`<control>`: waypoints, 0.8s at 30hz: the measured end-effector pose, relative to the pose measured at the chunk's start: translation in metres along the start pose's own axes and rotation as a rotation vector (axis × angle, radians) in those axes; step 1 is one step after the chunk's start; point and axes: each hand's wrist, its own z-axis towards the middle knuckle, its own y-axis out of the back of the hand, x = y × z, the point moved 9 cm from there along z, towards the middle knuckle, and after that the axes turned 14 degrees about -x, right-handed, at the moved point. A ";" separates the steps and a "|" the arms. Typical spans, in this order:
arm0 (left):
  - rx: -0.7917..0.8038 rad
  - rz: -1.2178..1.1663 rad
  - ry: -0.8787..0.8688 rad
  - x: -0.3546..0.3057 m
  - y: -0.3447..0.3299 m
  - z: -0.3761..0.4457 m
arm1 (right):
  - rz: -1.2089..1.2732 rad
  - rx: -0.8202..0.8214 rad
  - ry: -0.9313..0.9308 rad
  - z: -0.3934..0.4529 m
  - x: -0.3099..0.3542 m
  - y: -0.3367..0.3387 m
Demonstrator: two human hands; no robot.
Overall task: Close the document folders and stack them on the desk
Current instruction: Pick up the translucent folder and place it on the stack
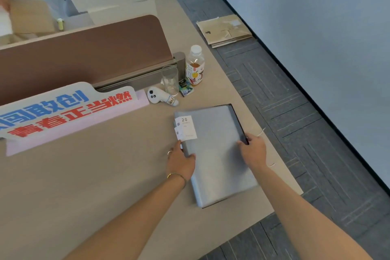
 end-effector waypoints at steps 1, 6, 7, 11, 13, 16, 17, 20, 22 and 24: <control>0.015 0.006 0.021 0.004 -0.002 0.000 | -0.024 0.014 0.000 0.004 -0.003 -0.005; 0.097 -0.100 0.159 0.015 -0.021 -0.006 | 0.033 0.074 -0.027 0.010 0.004 -0.013; 0.095 -0.120 0.174 0.014 -0.022 -0.008 | 0.059 0.092 -0.038 0.007 0.009 -0.012; 0.046 -0.271 0.259 0.014 -0.015 -0.016 | 0.159 0.147 -0.105 -0.003 0.014 -0.016; 0.021 -0.381 0.304 0.021 -0.005 -0.018 | 0.208 0.168 -0.143 -0.011 0.015 -0.021; 0.001 -0.501 0.354 0.045 0.009 -0.017 | 0.247 0.211 -0.182 -0.031 0.013 -0.033; -0.010 -0.521 0.376 0.052 0.014 -0.016 | 0.246 0.222 -0.181 -0.039 0.013 -0.037; -0.018 -0.571 0.449 0.058 0.033 -0.009 | 0.252 0.249 -0.187 -0.058 0.016 -0.042; 0.040 -0.599 0.493 0.055 0.045 -0.007 | 0.283 0.261 -0.212 -0.070 0.015 -0.045; 0.099 -0.574 0.491 0.053 0.056 -0.003 | 0.321 0.268 -0.239 -0.082 0.013 -0.047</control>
